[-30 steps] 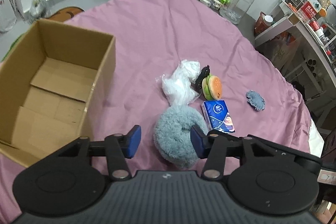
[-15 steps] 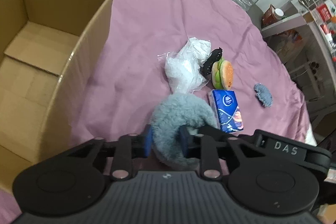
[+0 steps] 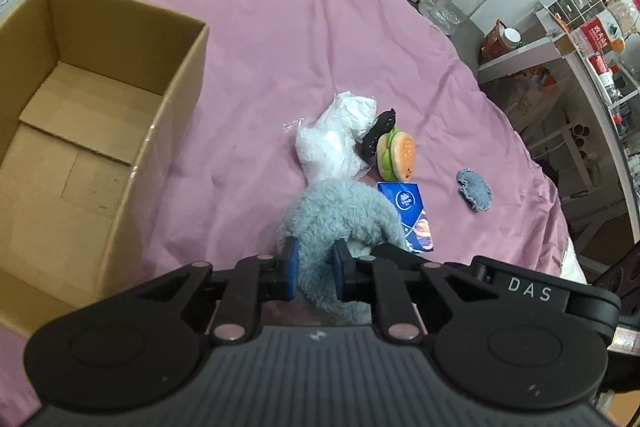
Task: Organize soft objects
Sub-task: 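Carry the grey plush with the right tool over the cardboard box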
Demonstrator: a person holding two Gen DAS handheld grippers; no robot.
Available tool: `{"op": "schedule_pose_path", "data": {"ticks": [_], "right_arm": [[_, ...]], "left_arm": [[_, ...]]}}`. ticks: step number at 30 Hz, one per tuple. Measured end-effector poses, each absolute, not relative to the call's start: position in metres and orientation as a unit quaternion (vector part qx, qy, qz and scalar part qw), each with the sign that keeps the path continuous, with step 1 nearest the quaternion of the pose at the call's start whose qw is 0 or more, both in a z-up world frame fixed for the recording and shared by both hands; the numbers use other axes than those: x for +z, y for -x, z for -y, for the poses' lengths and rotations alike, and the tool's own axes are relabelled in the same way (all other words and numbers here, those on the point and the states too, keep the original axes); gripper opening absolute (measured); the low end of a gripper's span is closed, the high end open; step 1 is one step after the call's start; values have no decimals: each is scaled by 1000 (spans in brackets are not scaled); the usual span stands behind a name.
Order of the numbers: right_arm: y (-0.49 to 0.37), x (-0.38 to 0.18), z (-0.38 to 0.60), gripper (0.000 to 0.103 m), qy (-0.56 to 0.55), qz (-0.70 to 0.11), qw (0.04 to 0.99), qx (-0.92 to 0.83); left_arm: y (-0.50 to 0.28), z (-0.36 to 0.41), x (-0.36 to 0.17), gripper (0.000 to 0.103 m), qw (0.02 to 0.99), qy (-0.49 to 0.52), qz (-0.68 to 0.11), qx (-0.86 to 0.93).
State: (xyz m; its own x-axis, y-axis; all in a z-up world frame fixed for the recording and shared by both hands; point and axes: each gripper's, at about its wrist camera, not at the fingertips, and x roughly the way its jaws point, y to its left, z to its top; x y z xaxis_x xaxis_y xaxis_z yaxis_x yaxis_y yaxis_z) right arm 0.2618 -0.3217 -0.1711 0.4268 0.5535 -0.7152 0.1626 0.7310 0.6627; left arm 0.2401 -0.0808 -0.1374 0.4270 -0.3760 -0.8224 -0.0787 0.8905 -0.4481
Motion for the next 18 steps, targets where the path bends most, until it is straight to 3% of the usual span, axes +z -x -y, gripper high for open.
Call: {"op": "schedule_pose_path", "data": {"ticks": [18], "right_arm": [[-252, -111, 258, 25, -324, -494, 790, 164]], "left_arm": [[-214, 26, -74, 16, 845, 209, -487, -71]]}}
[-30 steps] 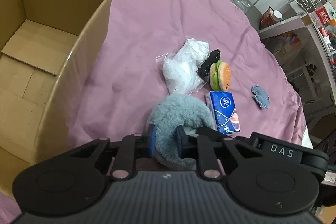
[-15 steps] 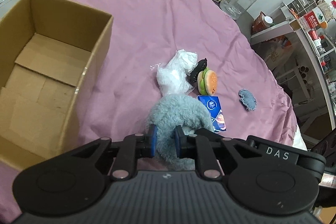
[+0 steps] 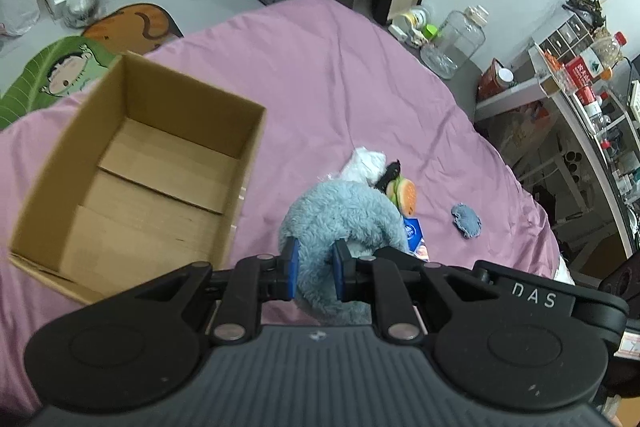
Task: Organize soft objects
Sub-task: 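Carry the grey plush with the right tool over the cardboard box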
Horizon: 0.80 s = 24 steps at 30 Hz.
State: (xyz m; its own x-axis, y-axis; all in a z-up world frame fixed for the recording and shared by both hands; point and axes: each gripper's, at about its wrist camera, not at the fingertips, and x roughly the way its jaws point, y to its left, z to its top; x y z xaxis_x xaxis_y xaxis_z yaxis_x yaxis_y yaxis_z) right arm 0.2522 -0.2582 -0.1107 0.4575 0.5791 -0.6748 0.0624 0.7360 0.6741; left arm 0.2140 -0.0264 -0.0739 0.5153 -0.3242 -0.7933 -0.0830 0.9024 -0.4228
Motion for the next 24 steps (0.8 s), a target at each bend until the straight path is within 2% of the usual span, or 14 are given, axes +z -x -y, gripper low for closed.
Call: {"op": "schedule_pose_path", "data": {"ticks": [11, 24], "right_arm": [[-253, -96, 217, 25, -316, -488, 793, 183], [-263, -96, 172, 25, -309, -490, 792, 192]], "left_arm": [[-206, -13, -58, 16, 855, 209, -470, -63], [-213, -56, -63, 16, 858, 219, -463, -50]]}}
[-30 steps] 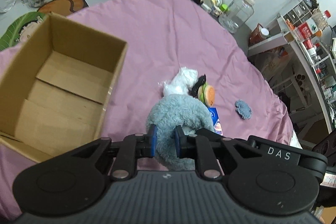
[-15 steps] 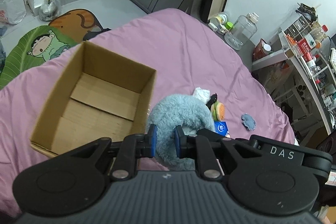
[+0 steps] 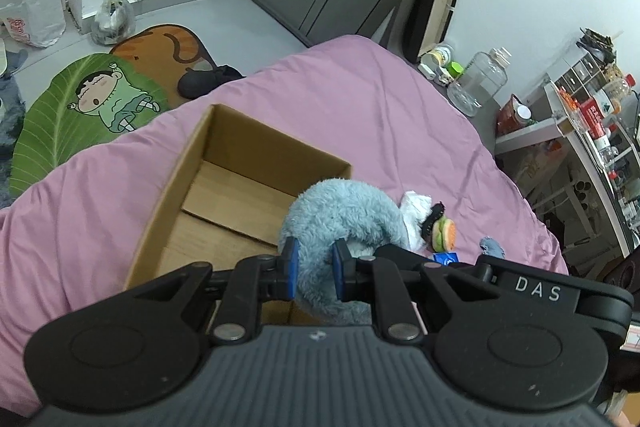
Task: Organize soft objects
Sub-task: 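Carry the grey plush with the right tool over the cardboard box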
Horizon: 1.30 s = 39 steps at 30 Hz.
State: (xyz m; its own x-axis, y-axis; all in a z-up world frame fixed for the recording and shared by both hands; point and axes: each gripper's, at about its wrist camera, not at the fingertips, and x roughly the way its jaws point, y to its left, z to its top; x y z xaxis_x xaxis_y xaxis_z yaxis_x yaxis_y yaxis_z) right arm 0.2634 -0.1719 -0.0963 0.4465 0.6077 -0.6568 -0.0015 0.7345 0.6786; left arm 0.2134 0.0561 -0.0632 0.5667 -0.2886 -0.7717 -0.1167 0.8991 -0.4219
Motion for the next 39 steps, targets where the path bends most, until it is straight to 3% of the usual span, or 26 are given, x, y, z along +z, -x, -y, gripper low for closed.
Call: {"op": "schedule_pose_path", "data": {"ticks": [29, 39], "right_arm": [[-318, -138, 103, 25, -301, -522, 784, 150], [-326, -151, 101, 36, -319, -535, 771, 134]], "left_arm": [[-283, -116, -115, 17, 842, 217, -493, -35], [-294, -118, -122, 22, 833, 221, -507, -24]]}}
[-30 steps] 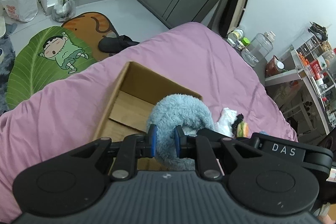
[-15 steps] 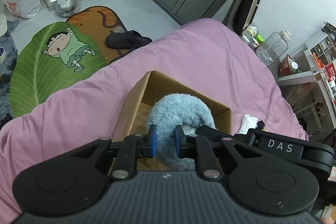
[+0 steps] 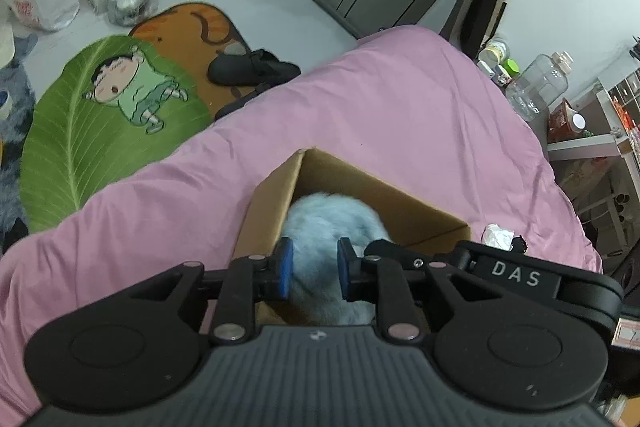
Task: Organize soft objects
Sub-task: 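Carry the grey plush with the right tool over the cardboard box, then lower the grey plush into the box and open the right tool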
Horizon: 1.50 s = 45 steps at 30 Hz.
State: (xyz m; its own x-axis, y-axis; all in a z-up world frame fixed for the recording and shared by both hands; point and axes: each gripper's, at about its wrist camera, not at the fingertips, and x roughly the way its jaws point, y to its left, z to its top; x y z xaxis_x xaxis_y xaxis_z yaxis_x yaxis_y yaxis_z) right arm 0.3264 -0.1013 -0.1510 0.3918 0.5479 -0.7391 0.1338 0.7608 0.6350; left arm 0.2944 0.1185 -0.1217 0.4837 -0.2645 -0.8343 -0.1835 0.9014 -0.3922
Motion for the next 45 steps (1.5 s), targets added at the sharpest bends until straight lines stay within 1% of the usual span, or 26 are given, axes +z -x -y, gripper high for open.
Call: {"op": "schedule_pose_path", "data": {"ticks": [2, 4, 8, 10, 11, 14, 16, 17, 18, 19, 20, 21, 22, 26, 27, 29, 31, 32, 37, 39, 45], "right_arm": [[-327, -148, 101, 41, -324, -534, 769, 138], [-325, -143, 104, 47, -324, -529, 772, 140], [-318, -132, 112, 50, -325, -523, 775, 143], [-313, -126, 117, 51, -325, -518, 777, 147], [-310, -122, 119, 52, -324, -515, 780, 148], [-303, -112, 128, 54, -319, -508, 786, 151], [-300, -106, 135, 57, -318, -504, 789, 153], [-297, -103, 139, 59, -317, -501, 791, 152], [-295, -100, 143, 64, -314, -498, 794, 152], [-293, -96, 146, 71, -311, -494, 797, 153], [-290, -92, 149, 76, -306, -490, 802, 154], [-288, -88, 152, 85, -299, -486, 807, 155], [-284, -83, 155, 90, -295, -479, 811, 158], [-275, -70, 166, 93, -285, -468, 820, 166], [-272, -68, 169, 96, -283, -465, 822, 166], [-266, -65, 175, 99, -278, -461, 826, 164], [-258, -61, 180, 102, -264, -459, 833, 158], [-254, -58, 183, 103, -256, -458, 837, 156], [-238, -49, 199, 103, -233, -451, 848, 151], [-232, -46, 206, 103, -225, -447, 853, 146], [-212, -40, 227, 103, -210, -439, 863, 137]], "left_arm": [[-293, -122, -120, 25, 829, 230, -509, -24], [-291, -125, -116, 30, 831, 233, -505, -23], [-285, -124, -105, 37, 836, 227, -500, -13], [-281, -123, -99, 44, 839, 223, -496, -8], [-278, -122, -96, 46, 841, 223, -493, -6], [-269, -119, -88, 56, 843, 226, -488, -2], [-264, -117, -84, 70, 842, 227, -489, 1], [-261, -115, -82, 72, 842, 228, -490, 5], [-257, -113, -78, 74, 843, 225, -489, 8], [-254, -112, -73, 74, 846, 219, -487, 5], [-250, -110, -67, 75, 850, 214, -482, 3], [-247, -109, -63, 78, 853, 213, -477, 6], [-242, -107, -57, 82, 857, 211, -470, 12], [-229, -100, -42, 84, 866, 202, -456, 22], [-225, -98, -38, 85, 868, 202, -453, 23], [-218, -95, -32, 89, 873, 202, -443, 17], [-210, -91, -26, 95, 878, 200, -435, 20], [-206, -89, -23, 95, 879, 199, -433, 24], [-192, -80, -14, 99, 878, 200, -434, 33], [-185, -74, -10, 103, 881, 195, -430, 33], [-167, -56, -1, 103, 890, 180, -419, 34]]}}
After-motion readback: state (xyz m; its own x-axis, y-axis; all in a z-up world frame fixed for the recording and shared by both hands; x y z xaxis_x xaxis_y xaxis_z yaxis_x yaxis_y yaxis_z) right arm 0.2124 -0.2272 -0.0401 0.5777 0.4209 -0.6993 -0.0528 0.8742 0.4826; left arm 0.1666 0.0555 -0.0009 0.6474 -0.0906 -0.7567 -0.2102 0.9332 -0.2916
